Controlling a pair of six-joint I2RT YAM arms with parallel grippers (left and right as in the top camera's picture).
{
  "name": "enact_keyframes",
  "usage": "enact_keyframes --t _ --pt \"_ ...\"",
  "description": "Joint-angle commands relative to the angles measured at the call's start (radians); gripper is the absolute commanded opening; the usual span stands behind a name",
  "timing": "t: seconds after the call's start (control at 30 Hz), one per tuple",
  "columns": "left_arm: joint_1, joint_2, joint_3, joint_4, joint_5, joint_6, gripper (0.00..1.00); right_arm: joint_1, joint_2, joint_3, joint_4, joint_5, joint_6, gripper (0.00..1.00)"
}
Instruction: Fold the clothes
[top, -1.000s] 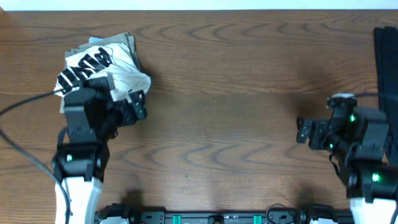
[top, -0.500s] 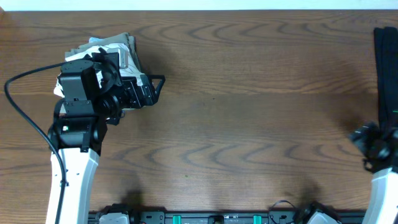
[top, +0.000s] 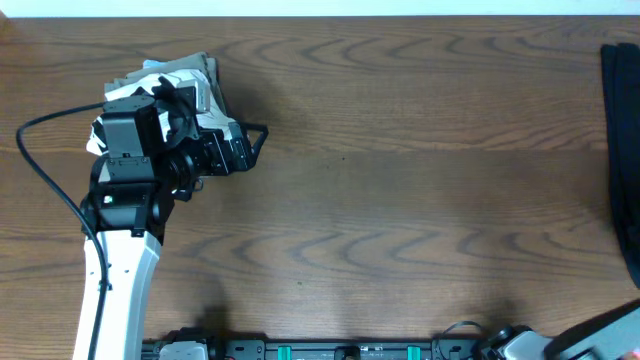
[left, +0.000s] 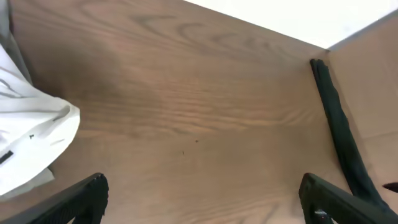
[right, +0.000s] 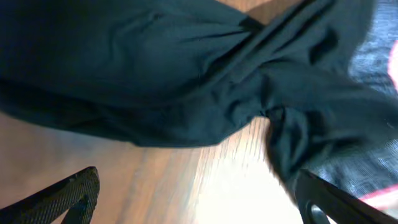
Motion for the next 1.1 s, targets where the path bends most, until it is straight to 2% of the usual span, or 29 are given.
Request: enact_keyframes --t 0.0,0.07,0.23,0.47,0.57,0.83,0.97,1.07 --pt "-0.003 0.0 0.017 -0.003 0.01 0.018 0.98 -0.028 0.071 -0.006 0.028 0.001 -0.176 0.98" --pt "-0.003 0.0 0.017 -0.002 0.01 0.018 0.98 -0.048 0.102 -0.003 0.055 -0.003 -0.248 0.98" --pt "-0.003 0.003 0.017 -0.002 0.01 0.018 0.98 -0.089 0.139 0.001 0.092 -0.015 -0.327 0.92" --pt "-0.003 0.02 0.017 -0.003 0.01 0.017 0.98 -0.191 0.194 0.001 0.126 -0.021 -0.352 0.89" --pt "-0.003 0.019 0.017 -0.003 0.01 0.017 0.98 -0.224 0.209 0.005 0.148 -0.086 -0.38 0.85" --pt "-0.003 0.02 0.017 -0.003 0.01 0.017 0.98 -0.234 0.212 0.008 0.204 -0.102 -0.39 0.87" --pt "-0.003 0.02 0.017 -0.002 0.01 0.017 0.98 -0.227 0.193 0.027 0.235 -0.355 -0.454 0.86" --pt "-0.003 0.02 0.017 -0.003 0.01 0.017 0.98 -0.209 0.173 0.051 0.231 -0.381 -0.501 0.85"
